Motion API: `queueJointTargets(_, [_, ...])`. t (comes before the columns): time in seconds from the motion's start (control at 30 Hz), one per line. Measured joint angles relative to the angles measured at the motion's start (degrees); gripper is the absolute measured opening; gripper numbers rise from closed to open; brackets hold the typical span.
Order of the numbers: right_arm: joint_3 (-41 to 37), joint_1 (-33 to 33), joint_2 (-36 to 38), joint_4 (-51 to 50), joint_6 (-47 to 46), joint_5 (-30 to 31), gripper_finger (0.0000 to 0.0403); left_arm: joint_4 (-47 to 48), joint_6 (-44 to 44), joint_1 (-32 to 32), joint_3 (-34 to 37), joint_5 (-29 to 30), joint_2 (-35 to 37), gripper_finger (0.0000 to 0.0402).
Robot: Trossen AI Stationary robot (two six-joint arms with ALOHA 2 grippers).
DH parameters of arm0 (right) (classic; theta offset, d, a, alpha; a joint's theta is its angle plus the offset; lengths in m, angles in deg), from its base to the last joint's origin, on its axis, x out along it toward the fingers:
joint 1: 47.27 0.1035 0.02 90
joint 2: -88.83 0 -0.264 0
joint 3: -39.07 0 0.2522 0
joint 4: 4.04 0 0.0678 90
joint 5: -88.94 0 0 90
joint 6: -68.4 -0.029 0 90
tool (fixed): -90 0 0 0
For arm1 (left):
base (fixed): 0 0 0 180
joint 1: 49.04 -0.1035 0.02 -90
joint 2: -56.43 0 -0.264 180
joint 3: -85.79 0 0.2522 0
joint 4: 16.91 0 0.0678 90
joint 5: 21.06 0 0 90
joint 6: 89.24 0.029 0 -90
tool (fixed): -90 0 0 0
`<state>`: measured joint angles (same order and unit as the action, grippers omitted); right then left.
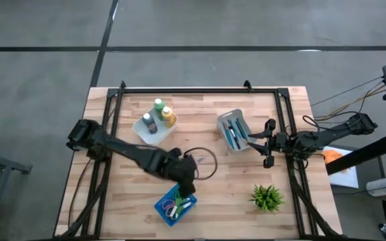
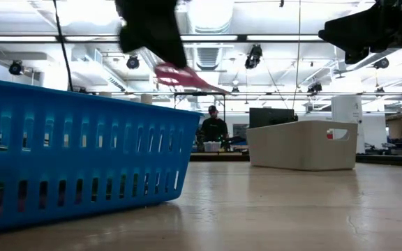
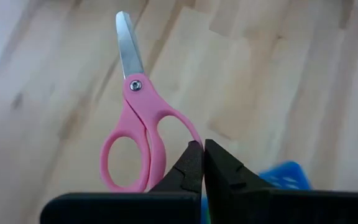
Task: Pick & Place Paint Supplies
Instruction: Put the pink scissors into the blue bin
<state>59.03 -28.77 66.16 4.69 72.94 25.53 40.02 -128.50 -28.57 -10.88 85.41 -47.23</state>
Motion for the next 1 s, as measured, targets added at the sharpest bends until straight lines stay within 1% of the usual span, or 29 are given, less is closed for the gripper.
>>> queueJointTargets(0.2, [0.0, 0.0, -0.1, 0.0, 0.1, 0.0, 0.0143, 5.1, -15.0, 7.2, 0.0, 0.7, 1.4, 0.0000])
queueJointTargets(0.33, [0.0, 0.0, -0.1, 0.0, 0.1, 0.0, 0.0143, 5.2, -22.7, 11.1, 0.0, 1.3, 1.1, 0.0000])
queueJointTargets(0.47, [0.0, 0.0, -0.1, 0.0, 0.0, 0.0, 0.0143, 3.5, -28.9, 14.7, 0.0, 3.3, 0.1, 0.0000])
queueJointTargets(0.67, [0.0, 0.0, -0.1, 0.0, 0.1, 0.0, 0.0143, 1.0, -33.6, 18.3, 0.0, 3.6, -1.8, 0.0000])
queueJointTargets(0.87, [0.0, 0.0, -0.1, 0.0, 0.0, 0.0, 0.0143, 1.0, -36.3, 19.9, 0.0, 0.3, -2.9, 0.0000])
queueJointTargets(1.0, [0.0, 0.0, -0.1, 0.0, 0.0, 0.0, 0.0143, 0.9, -37.6, 20.3, 0.0, 0.0, -4.1, 0.0000])
